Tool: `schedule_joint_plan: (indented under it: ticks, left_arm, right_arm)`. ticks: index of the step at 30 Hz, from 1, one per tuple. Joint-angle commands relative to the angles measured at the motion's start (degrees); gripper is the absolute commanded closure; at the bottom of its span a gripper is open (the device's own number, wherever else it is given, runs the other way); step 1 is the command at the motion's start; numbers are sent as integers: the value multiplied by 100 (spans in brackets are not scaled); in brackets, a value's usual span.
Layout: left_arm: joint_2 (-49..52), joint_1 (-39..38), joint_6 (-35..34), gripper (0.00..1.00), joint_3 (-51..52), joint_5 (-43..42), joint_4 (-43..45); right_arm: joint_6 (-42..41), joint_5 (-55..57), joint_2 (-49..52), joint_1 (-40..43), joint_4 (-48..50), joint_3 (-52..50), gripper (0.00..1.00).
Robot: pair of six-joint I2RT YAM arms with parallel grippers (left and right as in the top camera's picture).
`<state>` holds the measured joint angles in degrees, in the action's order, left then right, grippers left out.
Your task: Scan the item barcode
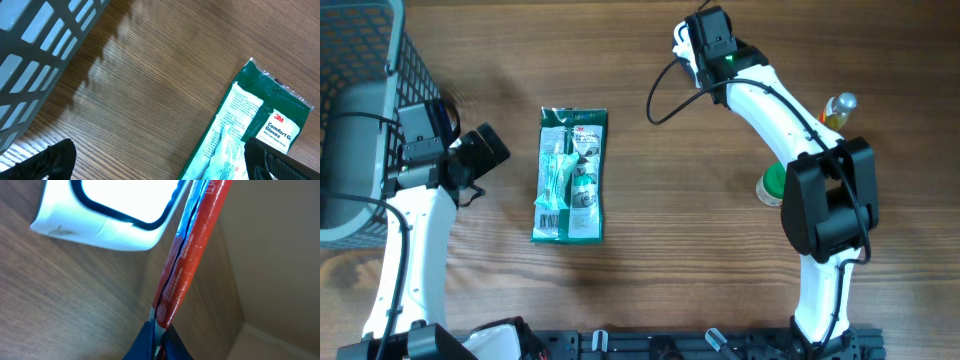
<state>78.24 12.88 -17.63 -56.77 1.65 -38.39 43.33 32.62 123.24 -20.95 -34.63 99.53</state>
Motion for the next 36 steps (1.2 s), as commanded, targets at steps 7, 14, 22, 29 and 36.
schedule_joint_plan:
  ticks: [7, 14, 22, 29, 36]
  left_arm:
    - [52, 26, 90, 0, -55, 37, 17]
    - [52, 24, 90, 0, -55, 37, 17]
    - [52, 24, 90, 0, -55, 37, 20]
    - [52, 26, 90, 0, -55, 37, 17]
    - [52, 26, 90, 0, -55, 37, 17]
  right_arm:
    - [9, -262, 118, -20, -122, -280, 96]
    - [170, -304, 118, -24, -387, -286, 96]
    - [382, -308, 118, -24, -540, -291, 96]
    - [-649, -243, -525, -46, -555, -236, 96]
    - [-3069, -1102, -2529, 37, -1755, -236, 96]
